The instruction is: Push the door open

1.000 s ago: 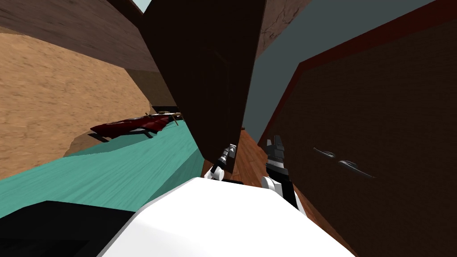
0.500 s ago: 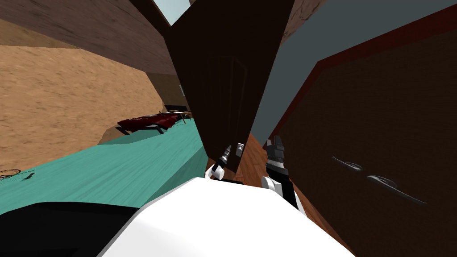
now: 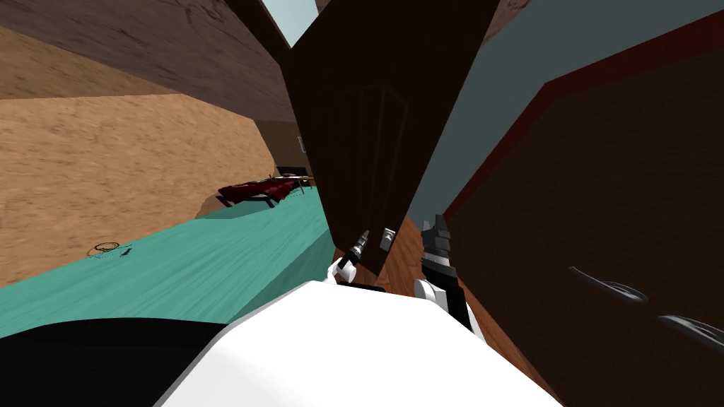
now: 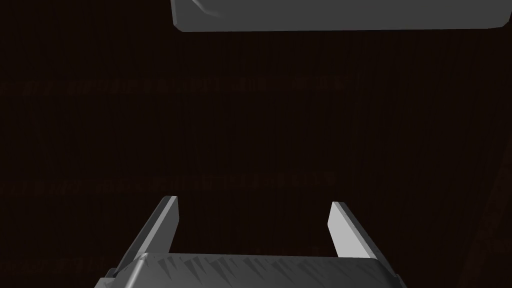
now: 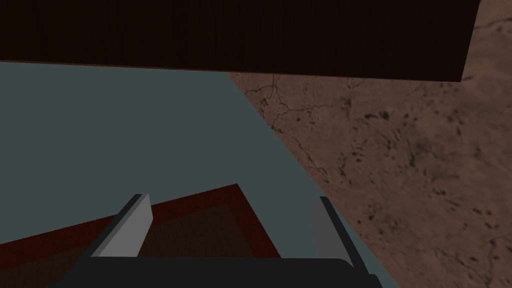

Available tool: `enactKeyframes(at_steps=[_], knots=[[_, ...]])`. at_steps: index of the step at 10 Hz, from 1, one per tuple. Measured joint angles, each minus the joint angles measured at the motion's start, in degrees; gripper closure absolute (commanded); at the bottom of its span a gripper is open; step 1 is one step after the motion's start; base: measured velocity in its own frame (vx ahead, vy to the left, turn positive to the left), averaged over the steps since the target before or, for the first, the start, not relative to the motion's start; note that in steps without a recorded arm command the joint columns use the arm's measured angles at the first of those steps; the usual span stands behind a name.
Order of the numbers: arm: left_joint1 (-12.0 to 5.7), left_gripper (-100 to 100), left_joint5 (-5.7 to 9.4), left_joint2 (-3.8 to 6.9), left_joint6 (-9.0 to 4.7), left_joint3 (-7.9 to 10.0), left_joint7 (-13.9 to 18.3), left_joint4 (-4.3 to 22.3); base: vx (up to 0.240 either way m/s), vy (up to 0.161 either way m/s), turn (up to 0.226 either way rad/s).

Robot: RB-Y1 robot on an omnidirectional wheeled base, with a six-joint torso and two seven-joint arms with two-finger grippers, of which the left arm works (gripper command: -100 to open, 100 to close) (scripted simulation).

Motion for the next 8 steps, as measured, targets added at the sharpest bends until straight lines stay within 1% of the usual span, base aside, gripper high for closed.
enactKeyframes(at_steps=[2,4,6,8], knots=[[-1.98,-100,-0.74,0.28,-0.48,-1.14,2.1,2.0,-0.003,0.038,0.170],[-3.67,-100,-1.58,0.30,-0.81,-2.31,4.1,3.6,-0.011,0.034,0.192],[-5.31,-100,-2.37,0.57,-1.14,-3.52,6.3,5.0,-0.014,0.028,0.145],[-7.41,-100,-3.17,0.27,-1.48,-4.64,8.4,7.1,-0.032,0.024,0.172]])
